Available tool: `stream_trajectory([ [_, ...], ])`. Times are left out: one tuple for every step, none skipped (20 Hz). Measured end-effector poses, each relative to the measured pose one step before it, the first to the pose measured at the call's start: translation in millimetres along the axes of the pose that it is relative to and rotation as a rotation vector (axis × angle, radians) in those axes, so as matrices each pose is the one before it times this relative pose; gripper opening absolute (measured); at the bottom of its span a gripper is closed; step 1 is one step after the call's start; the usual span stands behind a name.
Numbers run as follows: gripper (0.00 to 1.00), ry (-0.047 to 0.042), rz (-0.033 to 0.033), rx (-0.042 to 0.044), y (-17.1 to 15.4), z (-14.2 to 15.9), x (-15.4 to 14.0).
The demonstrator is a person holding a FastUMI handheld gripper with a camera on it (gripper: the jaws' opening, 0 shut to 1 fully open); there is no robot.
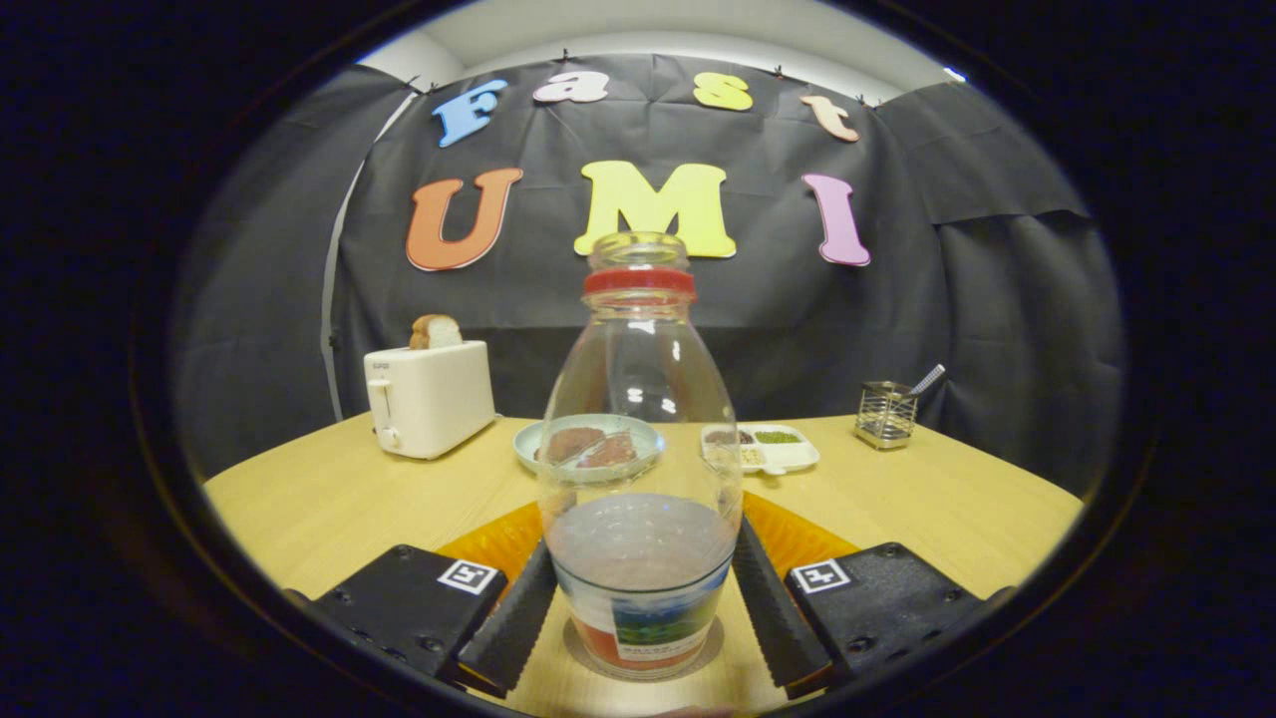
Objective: Take the bottle from table, then pour the juice into the cup, finally place the bottle on the coaster
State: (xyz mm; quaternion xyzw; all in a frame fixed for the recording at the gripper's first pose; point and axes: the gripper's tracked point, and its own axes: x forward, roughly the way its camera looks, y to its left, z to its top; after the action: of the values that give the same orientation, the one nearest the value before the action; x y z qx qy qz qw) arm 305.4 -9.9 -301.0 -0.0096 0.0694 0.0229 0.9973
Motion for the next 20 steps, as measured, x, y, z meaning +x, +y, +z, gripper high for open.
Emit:
stream_trajectory([
  [0.94, -0.00377, 0.00086, 0.00418, -0.17, 2.18, -0.80],
  [0.98, -0.00316, -0.00116, 0.00296, -0.41, 2.49, -2.28],
  [1.00, -0.00833, -0.00217, 0.00601, -0.59, 3.58, -1.82],
  [1.00, -0.01421, -0.00253, 0.00366, 0.00, 5.85, -3.56],
  [1.00, -0.00897, -0.00412, -0.00231, -0.12, 4.47, -3.25],
  [1.00, -0.00880, -0.00323, -0.00429, -1.09, 4.66, -3.02],
  [1.00, 0.00042, 0.00077, -0.00318, -0.82, 3.17, -2.87],
  [1.00, 0.00278, -0.00035, -0.00491, -0.14, 3.53, -3.50],
  [1.00, 0.00463, 0.00092, -0.00375, -1.01, 2.53, -5.18],
  [1.00, -0.00123, -0.00279, -0.00243, -2.13, 4.44, -5.42],
  [1.00, -0.00705, 0.00095, 0.00460, -0.56, 7.11, -6.29],
  [1.00, -0.01196, 0.00146, 0.00701, 0.19, 7.89, -6.79],
  [1.00, -0.00806, -0.00107, 0.00452, -1.57, 6.50, -7.72],
  [1.00, -0.00890, 0.00115, 0.00159, -0.81, 8.05, -8.54],
  [1.00, -0.01028, 0.00539, -0.00003, 0.63, 8.81, -9.17],
  [1.00, -0.00918, -0.00201, -0.00150, -1.91, 9.33, -9.80],
  [1.00, -0.01067, 0.00151, 0.00522, -1.56, 9.13, -10.38],
  [1.00, -0.00318, 0.00510, 0.01249, 1.11, 7.12, -9.20],
  [1.00, 0.00297, 0.00329, 0.01259, -0.05, 4.55, -9.39],
  [1.00, 0.00867, 0.00300, 0.00160, 1.93, 5.50, -9.33],
])
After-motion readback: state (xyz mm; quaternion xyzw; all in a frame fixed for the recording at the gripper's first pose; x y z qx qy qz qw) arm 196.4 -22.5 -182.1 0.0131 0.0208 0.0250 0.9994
